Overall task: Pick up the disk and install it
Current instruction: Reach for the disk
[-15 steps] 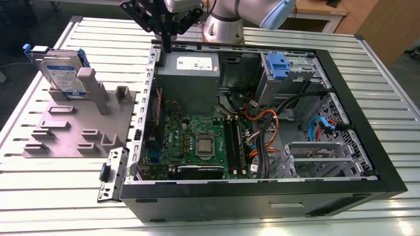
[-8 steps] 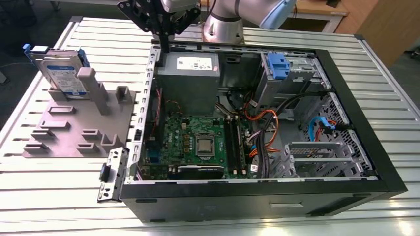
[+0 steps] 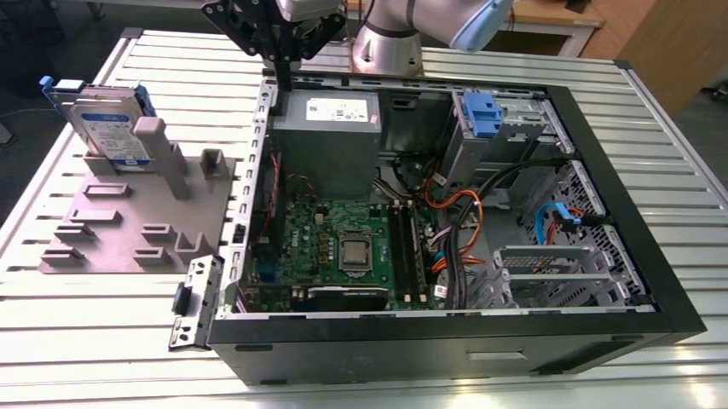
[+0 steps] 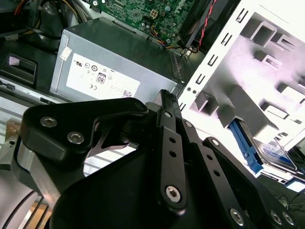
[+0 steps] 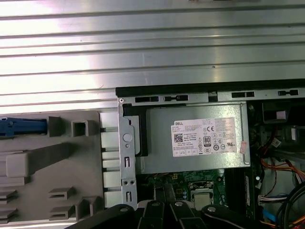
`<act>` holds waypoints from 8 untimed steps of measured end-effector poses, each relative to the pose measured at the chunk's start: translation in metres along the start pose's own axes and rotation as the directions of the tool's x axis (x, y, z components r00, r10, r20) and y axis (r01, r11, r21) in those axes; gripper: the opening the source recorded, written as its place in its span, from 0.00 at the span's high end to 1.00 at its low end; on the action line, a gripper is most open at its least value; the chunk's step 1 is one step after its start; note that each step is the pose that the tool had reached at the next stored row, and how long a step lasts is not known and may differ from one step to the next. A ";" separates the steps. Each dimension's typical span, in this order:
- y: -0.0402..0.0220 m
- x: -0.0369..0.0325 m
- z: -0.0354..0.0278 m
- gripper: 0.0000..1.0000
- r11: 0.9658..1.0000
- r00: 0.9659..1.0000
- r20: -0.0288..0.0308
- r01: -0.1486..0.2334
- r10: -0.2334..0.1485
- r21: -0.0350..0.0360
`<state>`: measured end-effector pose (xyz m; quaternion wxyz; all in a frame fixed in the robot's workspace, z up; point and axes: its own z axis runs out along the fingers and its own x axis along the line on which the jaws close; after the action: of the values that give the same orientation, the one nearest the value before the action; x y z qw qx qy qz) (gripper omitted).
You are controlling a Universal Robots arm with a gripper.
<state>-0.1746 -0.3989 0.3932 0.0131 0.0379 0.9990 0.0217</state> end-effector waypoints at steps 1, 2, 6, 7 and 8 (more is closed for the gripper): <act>0.0000 0.0006 0.0000 0.89 1.000 1.000 0.000 0.000 0.000 0.000; -0.0001 0.0013 -0.0001 0.89 1.000 1.000 0.000 0.000 0.000 0.000; -0.0003 0.0042 -0.0001 0.89 1.000 1.000 0.000 0.000 0.000 0.000; -0.0004 0.0049 -0.0001 0.89 1.000 1.000 0.000 0.000 0.000 0.000; -0.0004 0.0057 -0.0001 0.89 1.000 1.000 0.000 0.000 0.000 0.000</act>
<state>-0.1804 -0.3989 0.3931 0.0131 0.0378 0.9990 0.0217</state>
